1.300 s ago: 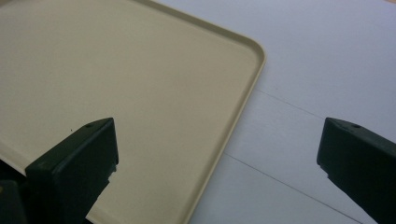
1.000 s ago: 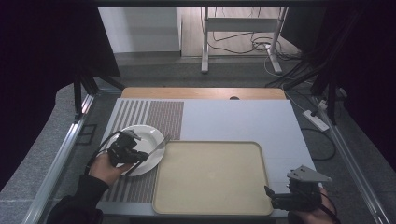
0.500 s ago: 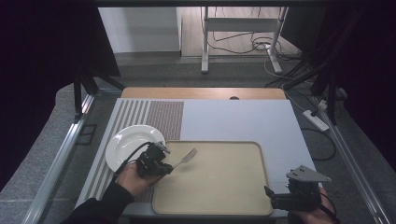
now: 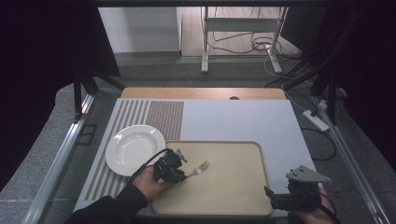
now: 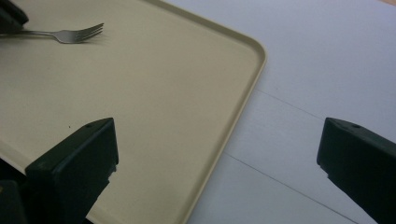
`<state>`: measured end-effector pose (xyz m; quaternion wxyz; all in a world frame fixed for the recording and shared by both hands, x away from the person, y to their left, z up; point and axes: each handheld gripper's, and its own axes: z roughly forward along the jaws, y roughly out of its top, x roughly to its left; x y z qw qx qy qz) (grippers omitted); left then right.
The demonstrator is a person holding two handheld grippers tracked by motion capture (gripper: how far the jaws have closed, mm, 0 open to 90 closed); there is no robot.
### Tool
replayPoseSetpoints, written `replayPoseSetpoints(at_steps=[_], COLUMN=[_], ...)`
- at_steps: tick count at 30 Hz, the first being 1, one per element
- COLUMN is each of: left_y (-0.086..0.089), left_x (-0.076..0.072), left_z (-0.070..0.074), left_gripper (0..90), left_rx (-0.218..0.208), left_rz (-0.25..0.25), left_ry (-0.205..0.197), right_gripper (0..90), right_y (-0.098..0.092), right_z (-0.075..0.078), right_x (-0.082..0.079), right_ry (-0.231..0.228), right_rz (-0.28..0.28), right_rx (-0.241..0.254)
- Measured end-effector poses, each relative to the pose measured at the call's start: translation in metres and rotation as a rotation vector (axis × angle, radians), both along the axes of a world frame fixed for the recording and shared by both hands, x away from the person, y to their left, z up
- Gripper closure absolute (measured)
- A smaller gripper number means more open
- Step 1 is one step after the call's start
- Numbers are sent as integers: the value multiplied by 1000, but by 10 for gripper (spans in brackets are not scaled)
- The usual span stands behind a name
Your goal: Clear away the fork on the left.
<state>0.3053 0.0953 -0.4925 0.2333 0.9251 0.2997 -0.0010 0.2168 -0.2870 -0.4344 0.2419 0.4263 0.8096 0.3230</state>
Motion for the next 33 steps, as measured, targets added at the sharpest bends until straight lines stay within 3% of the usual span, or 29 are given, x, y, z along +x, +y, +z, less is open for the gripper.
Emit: replayPoseSetpoints(at_steps=[3,9,12,22,27,33], left_y=[-6,-22,-23,2,18,29], left_x=[1,1,3,21,30,36], left_z=[5,-9,-14,-13,-14,-14], left_gripper=[886,888,888,888,888,888], left_rx=[-30,31,59,106,101,110], left_rz=[-24,-86,-83,44,105,144], left_ry=[5,26,28,8,20,28], right_gripper=[0,0,0,0,0,0], right_y=[0,0,0,0,0,0], right_z=[0,0,0,0,0,0], right_x=[0,0,0,0,0,0], right_ry=[1,0,1,-3,-2,-1], right_rz=[-1,0,0,2,2,4], right_rx=[0,0,0,0,0,1])
